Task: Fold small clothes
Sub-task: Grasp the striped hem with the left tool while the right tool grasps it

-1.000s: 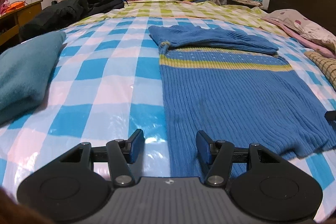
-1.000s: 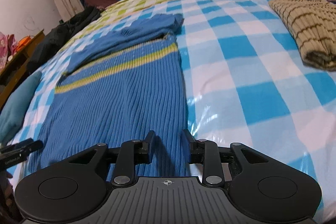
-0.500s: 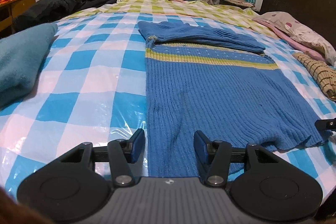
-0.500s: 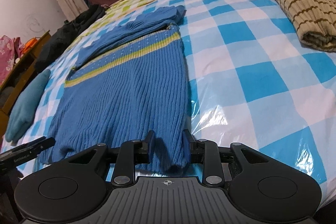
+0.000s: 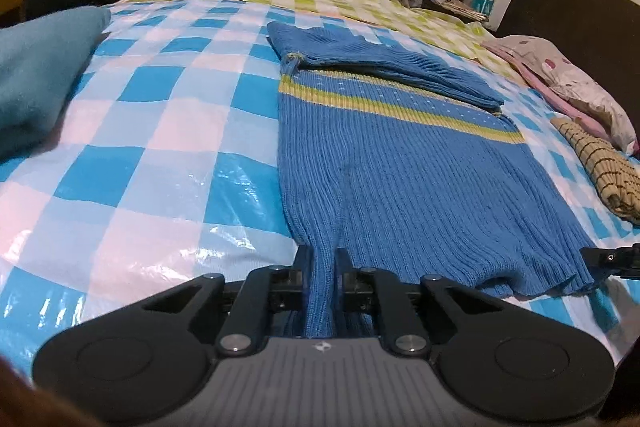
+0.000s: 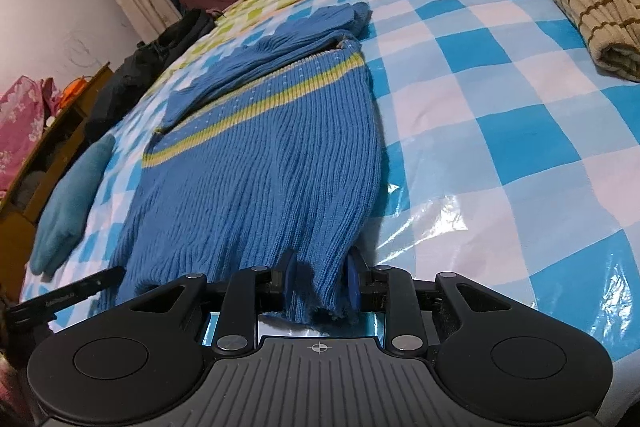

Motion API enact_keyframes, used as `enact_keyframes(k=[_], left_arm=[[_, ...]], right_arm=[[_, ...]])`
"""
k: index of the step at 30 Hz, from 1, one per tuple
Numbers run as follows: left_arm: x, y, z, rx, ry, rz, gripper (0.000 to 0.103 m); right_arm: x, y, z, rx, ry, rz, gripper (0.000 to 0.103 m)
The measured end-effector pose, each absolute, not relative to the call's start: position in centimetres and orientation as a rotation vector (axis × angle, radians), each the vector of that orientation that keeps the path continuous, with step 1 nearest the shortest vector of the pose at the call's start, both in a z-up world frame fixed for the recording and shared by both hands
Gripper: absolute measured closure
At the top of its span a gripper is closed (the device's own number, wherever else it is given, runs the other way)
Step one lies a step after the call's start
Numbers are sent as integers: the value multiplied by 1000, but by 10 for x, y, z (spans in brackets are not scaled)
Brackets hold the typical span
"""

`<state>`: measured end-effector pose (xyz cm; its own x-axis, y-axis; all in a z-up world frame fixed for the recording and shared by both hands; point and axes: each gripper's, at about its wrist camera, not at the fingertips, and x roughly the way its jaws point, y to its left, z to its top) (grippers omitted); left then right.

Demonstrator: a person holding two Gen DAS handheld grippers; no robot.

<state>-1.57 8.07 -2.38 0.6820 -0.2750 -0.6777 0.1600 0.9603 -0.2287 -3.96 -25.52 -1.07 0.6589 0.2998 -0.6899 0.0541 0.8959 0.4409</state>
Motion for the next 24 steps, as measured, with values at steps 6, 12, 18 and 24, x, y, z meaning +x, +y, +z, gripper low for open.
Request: enact_keyframes(k=[6, 12, 18, 24], left_arm=[[-16, 77, -24, -137, 777, -236, 85], [-16, 77, -25, -146, 777, -235, 83], [-17, 77, -25, -142, 772, -228, 82], [-19, 75, -25, -134, 762, -212, 81]], right_arm=[[-40, -255, -12, 453, 839, 153, 77], [-41, -256, -14, 480, 825, 155, 75], [-47, -258, -20, 506, 779, 168, 77], [-49, -259, -23, 522, 752, 175, 77]])
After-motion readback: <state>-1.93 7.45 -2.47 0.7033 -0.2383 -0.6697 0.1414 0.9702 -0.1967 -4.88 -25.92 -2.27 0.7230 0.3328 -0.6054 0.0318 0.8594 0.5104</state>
